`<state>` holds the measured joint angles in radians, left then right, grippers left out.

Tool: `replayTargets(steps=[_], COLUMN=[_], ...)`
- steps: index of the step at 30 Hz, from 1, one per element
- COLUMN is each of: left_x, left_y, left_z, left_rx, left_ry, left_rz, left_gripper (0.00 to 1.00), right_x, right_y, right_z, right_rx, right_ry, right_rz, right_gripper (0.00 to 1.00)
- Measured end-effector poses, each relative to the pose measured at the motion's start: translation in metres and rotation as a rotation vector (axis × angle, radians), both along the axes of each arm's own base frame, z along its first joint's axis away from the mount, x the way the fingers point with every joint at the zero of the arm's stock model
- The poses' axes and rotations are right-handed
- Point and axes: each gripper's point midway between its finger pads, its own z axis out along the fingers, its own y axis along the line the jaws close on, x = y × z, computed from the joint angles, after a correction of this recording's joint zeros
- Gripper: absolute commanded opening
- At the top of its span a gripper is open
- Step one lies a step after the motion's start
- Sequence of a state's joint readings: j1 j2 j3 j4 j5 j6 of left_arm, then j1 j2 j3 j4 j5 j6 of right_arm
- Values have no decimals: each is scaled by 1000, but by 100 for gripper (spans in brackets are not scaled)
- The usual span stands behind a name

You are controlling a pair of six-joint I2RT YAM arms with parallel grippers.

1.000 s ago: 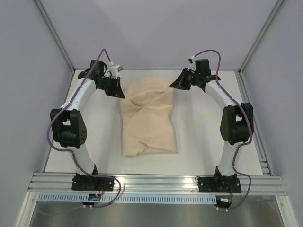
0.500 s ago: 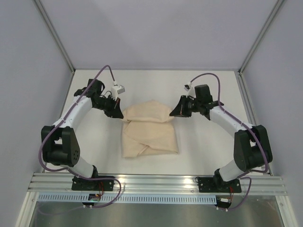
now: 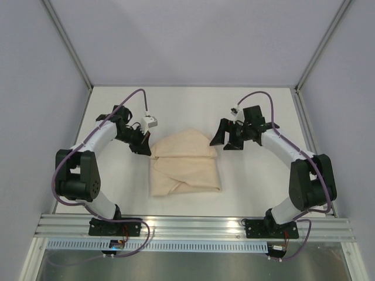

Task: Prepare the surgical pack

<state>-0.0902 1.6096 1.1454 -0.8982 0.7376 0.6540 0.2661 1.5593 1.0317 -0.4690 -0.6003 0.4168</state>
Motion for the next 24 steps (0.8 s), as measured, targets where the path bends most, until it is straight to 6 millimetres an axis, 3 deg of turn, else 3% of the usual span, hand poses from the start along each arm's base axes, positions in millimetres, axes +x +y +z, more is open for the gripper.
replayTargets(steps=[3, 4, 6, 8, 10, 14, 18, 22, 23, 24], left_x=[1, 2, 2, 2, 3, 3, 3, 2, 2, 2], left_y=[2, 3, 3, 3, 3, 3, 3, 3, 3, 3], left_z=[-1, -2, -2, -3, -3, -3, -4, -5, -5, -5], left_rx=[12, 16, 18, 20, 20, 20, 20, 20, 20, 21], left_ry=[-13, -19, -21, -23, -22, -22, -20, -14, -14, -14], left_rz=[-9, -14, -17, -18, -18, -18, -18, -18, -18, -18], left_gripper=[0, 0, 0, 0, 0, 0, 0, 0, 0, 0], right_x=[38, 64, 79, 116, 138, 138, 128, 115, 113, 112], right_y=[-4, -2, 4, 22, 40, 71, 99, 118, 123, 125], right_z=[37, 53, 53, 48, 28, -26, -51, -47, -44, -42], right_rx=[-23, -30, -45, -42, -35, -15, 41, 116, 134, 144], right_ry=[-122, -195, -168, -182, -155, -13, 82, 130, 131, 127], right_rz=[-9, -10, 10, 38, 73, 150, 219, 263, 273, 279], right_gripper=[92, 92, 90, 89, 89, 86, 76, 52, 38, 31])
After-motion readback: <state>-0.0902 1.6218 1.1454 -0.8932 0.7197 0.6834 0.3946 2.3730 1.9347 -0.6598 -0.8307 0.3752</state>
